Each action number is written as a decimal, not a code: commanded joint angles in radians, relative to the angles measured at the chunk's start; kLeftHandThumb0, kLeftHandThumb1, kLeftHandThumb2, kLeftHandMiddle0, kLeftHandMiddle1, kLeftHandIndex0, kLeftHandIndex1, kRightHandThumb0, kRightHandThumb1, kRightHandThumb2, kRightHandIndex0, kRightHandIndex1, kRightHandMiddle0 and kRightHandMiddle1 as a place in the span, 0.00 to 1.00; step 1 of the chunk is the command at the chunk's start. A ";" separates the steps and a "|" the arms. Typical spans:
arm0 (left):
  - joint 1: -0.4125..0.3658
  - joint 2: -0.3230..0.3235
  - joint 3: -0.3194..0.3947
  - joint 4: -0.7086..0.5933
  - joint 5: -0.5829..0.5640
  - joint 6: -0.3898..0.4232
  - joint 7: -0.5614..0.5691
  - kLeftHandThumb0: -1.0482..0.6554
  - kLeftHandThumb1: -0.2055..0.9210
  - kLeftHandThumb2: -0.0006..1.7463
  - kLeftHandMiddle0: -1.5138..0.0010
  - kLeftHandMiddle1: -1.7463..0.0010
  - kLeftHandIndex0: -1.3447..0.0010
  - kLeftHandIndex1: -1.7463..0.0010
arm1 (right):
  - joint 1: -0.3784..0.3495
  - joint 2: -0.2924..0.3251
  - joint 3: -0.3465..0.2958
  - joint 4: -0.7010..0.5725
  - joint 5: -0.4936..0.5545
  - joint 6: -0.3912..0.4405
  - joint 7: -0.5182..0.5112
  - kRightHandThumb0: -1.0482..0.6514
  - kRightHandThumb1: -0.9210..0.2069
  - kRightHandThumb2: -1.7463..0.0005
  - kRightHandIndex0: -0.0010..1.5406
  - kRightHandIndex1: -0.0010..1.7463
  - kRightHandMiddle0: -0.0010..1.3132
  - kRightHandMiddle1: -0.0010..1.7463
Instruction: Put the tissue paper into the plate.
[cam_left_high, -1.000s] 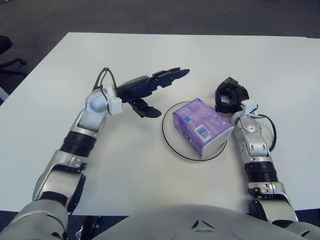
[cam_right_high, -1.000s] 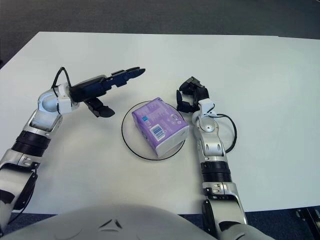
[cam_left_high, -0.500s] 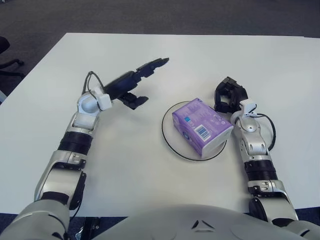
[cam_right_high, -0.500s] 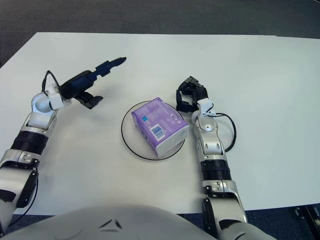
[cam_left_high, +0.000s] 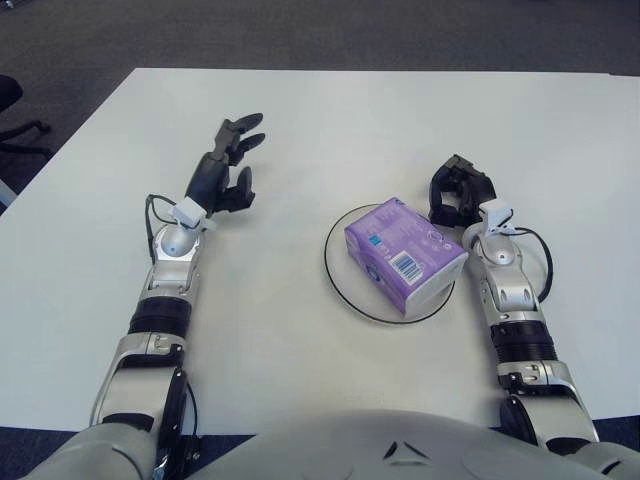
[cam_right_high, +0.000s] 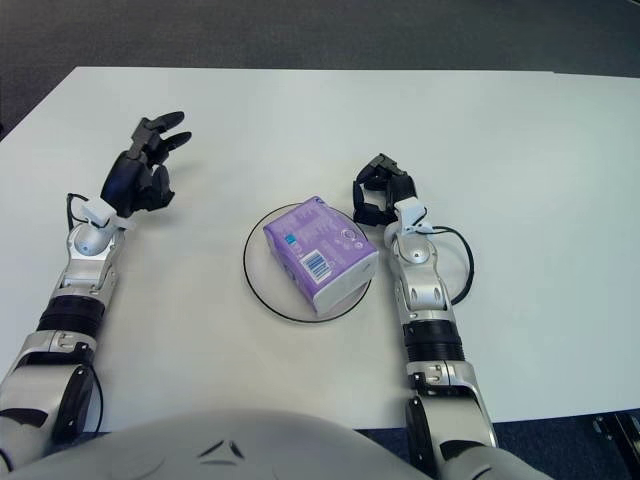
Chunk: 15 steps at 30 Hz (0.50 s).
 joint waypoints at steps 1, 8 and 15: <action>0.064 -0.082 0.011 -0.024 -0.033 0.069 0.064 0.10 1.00 0.59 0.68 0.21 0.91 0.11 | 0.095 0.012 0.007 0.062 -0.008 0.030 0.010 0.34 0.51 0.27 0.71 1.00 0.45 1.00; 0.106 -0.156 0.041 -0.074 -0.078 0.204 0.147 0.25 1.00 0.53 0.51 0.02 0.67 0.01 | 0.096 0.010 0.007 0.062 -0.009 0.033 0.007 0.34 0.51 0.27 0.71 1.00 0.45 1.00; 0.125 -0.188 0.065 -0.116 -0.116 0.349 0.194 0.38 0.81 0.48 0.47 0.00 0.75 0.00 | 0.098 0.006 0.001 0.067 0.006 0.047 0.023 0.34 0.49 0.28 0.70 1.00 0.44 1.00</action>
